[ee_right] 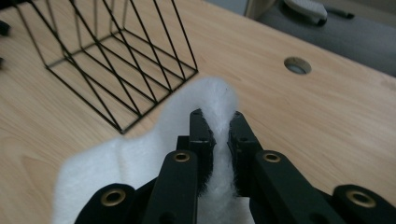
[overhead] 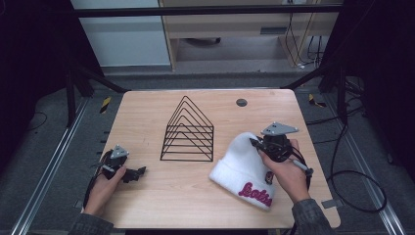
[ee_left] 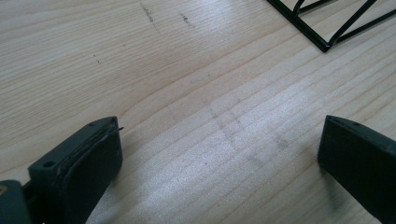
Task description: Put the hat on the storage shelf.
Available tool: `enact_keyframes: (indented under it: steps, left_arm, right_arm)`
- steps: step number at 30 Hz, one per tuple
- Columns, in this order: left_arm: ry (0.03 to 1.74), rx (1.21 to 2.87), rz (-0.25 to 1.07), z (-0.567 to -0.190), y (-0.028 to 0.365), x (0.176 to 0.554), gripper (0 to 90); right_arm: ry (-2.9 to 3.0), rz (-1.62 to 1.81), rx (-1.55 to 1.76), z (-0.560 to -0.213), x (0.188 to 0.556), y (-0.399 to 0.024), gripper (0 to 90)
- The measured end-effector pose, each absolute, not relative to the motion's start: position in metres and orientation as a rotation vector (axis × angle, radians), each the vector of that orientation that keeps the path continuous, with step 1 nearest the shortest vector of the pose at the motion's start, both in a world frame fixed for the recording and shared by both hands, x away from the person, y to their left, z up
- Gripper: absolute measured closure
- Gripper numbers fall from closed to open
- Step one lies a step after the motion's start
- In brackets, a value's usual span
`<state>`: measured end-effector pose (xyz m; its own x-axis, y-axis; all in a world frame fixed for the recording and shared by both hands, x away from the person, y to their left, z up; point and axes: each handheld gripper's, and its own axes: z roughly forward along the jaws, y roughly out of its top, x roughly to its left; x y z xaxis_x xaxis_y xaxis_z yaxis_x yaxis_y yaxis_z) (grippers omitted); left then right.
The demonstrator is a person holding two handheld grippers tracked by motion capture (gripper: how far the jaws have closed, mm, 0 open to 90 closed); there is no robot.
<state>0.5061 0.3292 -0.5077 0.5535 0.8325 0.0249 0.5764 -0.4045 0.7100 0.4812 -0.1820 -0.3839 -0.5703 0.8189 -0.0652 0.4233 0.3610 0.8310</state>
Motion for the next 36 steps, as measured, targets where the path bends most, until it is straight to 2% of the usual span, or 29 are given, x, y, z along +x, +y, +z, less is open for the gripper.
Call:
enact_keyframes:
  steps: [11,21,31,36]
  left_arm:
    - [1.115,2.129,0.519,-0.506,0.327,0.504,2.2]
    - [1.075,2.037,0.58,-0.487,0.33,0.498,4.3]
    - [0.958,2.022,0.585,-0.426,0.314,0.493,4.4]
    - [0.848,2.008,0.583,-0.372,0.293,0.495,4.2]
  right_arm:
    - [2.112,1.226,0.902,-0.336,0.447,-0.174,83.6]
    - [2.047,1.239,0.867,-0.302,0.453,-0.186,83.6]
    - [1.948,1.309,0.845,-0.262,0.47,-0.192,83.6]
    - [1.907,1.327,0.819,-0.236,0.479,-0.185,83.7]
